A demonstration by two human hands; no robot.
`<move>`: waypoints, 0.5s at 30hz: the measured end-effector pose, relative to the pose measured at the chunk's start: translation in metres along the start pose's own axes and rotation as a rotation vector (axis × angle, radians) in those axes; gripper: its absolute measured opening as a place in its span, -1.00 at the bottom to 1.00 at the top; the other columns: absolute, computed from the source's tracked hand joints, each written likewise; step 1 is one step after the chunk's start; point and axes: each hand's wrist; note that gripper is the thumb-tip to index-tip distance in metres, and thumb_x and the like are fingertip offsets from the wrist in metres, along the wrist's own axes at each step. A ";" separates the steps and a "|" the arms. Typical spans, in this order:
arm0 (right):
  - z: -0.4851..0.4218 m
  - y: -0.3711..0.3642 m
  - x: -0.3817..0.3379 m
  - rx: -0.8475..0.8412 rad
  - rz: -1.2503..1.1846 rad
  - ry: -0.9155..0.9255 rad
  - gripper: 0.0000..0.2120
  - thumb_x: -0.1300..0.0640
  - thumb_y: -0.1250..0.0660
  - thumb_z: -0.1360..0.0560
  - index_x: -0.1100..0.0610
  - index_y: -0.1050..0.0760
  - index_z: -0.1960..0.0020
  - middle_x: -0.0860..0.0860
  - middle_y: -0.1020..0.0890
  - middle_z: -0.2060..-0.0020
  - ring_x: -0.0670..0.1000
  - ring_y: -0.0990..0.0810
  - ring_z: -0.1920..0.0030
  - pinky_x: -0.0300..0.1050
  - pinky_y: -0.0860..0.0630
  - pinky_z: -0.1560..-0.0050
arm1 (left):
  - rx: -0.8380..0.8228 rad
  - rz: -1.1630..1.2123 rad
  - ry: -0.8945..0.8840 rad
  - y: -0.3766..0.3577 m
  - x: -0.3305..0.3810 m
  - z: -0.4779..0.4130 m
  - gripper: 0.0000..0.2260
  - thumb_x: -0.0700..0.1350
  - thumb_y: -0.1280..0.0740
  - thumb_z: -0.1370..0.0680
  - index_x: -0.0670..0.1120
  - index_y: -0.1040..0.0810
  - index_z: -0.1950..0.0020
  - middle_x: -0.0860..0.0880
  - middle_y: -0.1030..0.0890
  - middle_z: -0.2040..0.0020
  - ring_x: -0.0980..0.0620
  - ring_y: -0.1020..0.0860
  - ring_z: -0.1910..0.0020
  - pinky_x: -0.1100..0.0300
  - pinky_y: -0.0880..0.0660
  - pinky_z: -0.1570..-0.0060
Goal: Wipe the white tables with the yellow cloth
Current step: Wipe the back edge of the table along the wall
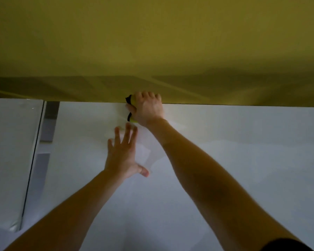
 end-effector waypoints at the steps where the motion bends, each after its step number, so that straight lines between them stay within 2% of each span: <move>1: 0.009 0.004 0.019 0.032 -0.020 0.010 -0.56 -0.28 -0.20 -0.67 0.07 -0.53 -0.22 0.09 -0.66 -0.10 0.19 -0.61 -0.12 0.09 -0.43 -0.15 | -0.003 0.002 -0.006 0.000 -0.001 0.001 0.57 0.53 -0.62 -0.11 0.05 0.40 -0.71 -0.04 0.40 -0.74 -0.32 0.27 -0.73 -0.39 -0.03 -0.67; 4: 0.052 0.025 0.114 0.191 -0.038 -0.075 -0.62 -0.26 -0.29 -0.63 0.06 -0.58 -0.11 0.11 -0.68 0.02 0.23 -0.65 -0.03 0.10 -0.48 -0.04 | -0.007 0.005 -0.022 0.000 -0.005 0.001 0.57 0.54 -0.62 -0.10 0.04 0.39 -0.71 -0.07 0.39 -0.74 -0.35 0.24 -0.73 -0.39 -0.04 -0.66; 6: 0.089 0.054 0.194 0.240 0.017 -0.145 -0.64 -0.24 -0.33 -0.61 0.06 -0.59 -0.10 0.12 -0.67 0.06 0.27 -0.64 0.00 0.14 -0.51 0.00 | -0.017 -0.008 -0.032 0.000 -0.005 -0.001 0.58 0.56 -0.60 -0.10 0.02 0.40 -0.71 -0.10 0.41 -0.73 -0.38 0.25 -0.72 -0.41 -0.05 -0.65; 9: 0.138 0.103 0.285 0.238 0.092 -0.339 -0.60 -0.27 -0.25 -0.62 0.07 -0.55 -0.11 0.15 -0.65 0.02 0.30 -0.61 -0.08 0.16 -0.45 -0.08 | -0.015 -0.004 -0.047 0.001 -0.003 -0.002 0.58 0.57 -0.59 -0.10 -0.01 0.38 -0.72 -0.12 0.40 -0.73 -0.40 0.23 -0.72 -0.44 -0.07 -0.64; 12: 0.137 0.096 0.292 0.286 0.185 -0.577 -0.58 -0.24 -0.22 -0.62 0.12 -0.57 -0.10 0.21 -0.65 0.00 0.32 -0.59 -0.10 0.21 -0.44 -0.19 | -0.001 -0.016 -0.048 -0.001 -0.003 -0.004 0.59 0.59 -0.58 -0.08 0.00 0.38 -0.71 -0.12 0.39 -0.74 -0.40 0.22 -0.72 -0.45 -0.09 -0.63; 13: 0.125 0.084 0.274 0.300 0.194 -0.604 -0.58 -0.22 -0.23 -0.64 0.13 -0.59 -0.07 0.23 -0.66 0.03 0.32 -0.61 -0.06 0.21 -0.44 -0.17 | 0.006 -0.013 -0.050 -0.001 -0.004 -0.003 0.59 0.59 -0.58 -0.08 0.00 0.38 -0.71 -0.12 0.38 -0.74 -0.40 0.22 -0.72 -0.45 -0.09 -0.62; 15: 0.090 0.057 0.212 0.286 0.191 -0.505 -0.57 -0.21 -0.20 -0.68 0.12 -0.63 -0.02 0.23 -0.66 0.06 0.33 -0.64 0.00 0.19 -0.45 -0.10 | 0.021 -0.005 -0.062 -0.002 -0.005 -0.002 0.58 0.59 -0.58 -0.08 0.00 0.36 -0.72 -0.12 0.35 -0.75 -0.40 0.21 -0.72 -0.47 -0.08 -0.62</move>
Point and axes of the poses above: each hand's wrist, its own z-axis away from the middle knuckle, its own y-axis out of the back of the hand, x = y × z
